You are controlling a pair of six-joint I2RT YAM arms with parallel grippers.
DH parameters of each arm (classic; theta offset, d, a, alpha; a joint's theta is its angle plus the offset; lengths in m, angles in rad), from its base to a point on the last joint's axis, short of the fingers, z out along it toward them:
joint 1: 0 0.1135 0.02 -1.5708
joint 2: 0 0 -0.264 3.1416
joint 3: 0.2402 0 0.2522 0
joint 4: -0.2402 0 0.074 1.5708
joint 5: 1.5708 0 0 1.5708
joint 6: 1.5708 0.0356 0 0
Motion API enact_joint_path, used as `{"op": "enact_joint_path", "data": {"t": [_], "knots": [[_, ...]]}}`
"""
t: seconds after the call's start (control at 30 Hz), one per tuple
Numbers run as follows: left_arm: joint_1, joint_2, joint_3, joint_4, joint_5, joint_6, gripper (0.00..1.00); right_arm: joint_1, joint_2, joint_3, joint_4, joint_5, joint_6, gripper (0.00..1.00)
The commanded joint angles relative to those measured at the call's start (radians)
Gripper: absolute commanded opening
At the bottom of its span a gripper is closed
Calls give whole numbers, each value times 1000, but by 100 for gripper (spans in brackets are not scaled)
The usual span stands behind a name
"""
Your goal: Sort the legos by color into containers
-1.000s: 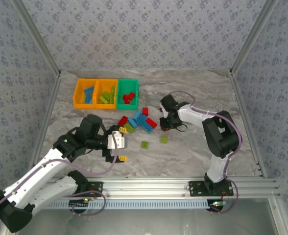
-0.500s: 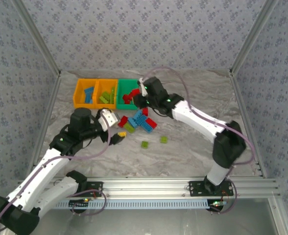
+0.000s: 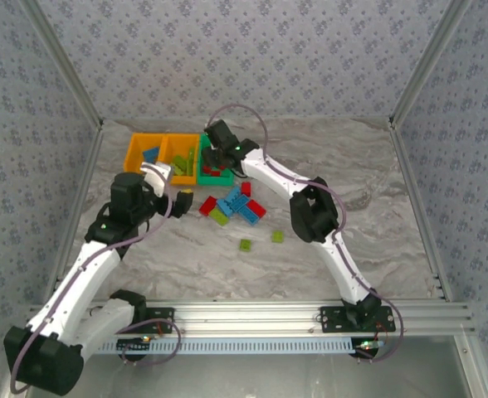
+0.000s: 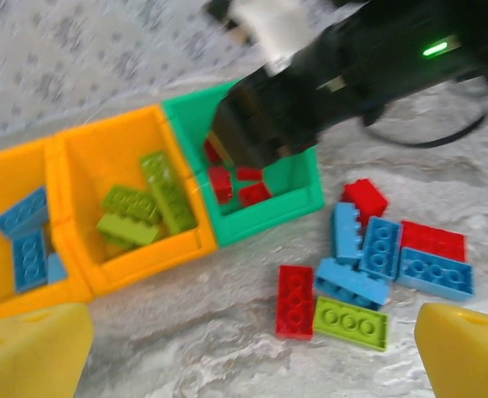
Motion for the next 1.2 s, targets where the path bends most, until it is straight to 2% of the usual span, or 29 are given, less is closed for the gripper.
{"op": "enact_joint_path", "data": {"t": [0.0,0.13,0.2,0.3,0.37,0.43,0.53,0.67,0.77,0.9,1.17], "knots": [[22,35,56,-25,-72,-104,99,-3,-192,-49,-71,15,-34,51],[27,94,92,-82,-81,-150,92,7,-454,-310,-76,-78,-42,53],[25,135,148,-167,-43,-186,89,22,-613,-452,-76,-126,-56,56],[5,220,273,-346,72,-325,84,67,-839,-675,-95,-167,-85,64],[-29,259,273,-331,151,-427,81,96,-981,-811,-127,-200,-90,68],[-78,288,240,-254,156,-476,80,110,-1098,-927,-124,-263,-76,72],[-136,375,228,-193,81,-450,78,115,-1259,-1077,-122,-359,-41,76],[-161,562,280,-187,55,-315,80,117,-1423,-1203,-120,-416,13,83],[-162,686,296,-138,16,-277,80,119,-1503,-1264,-103,-408,25,88],[-162,796,326,-110,-50,-251,79,116,-1517,-1262,-132,-323,24,91],[-161,860,341,-45,-91,-239,64,116,-1443,-1209,-158,-321,14,91]]}}
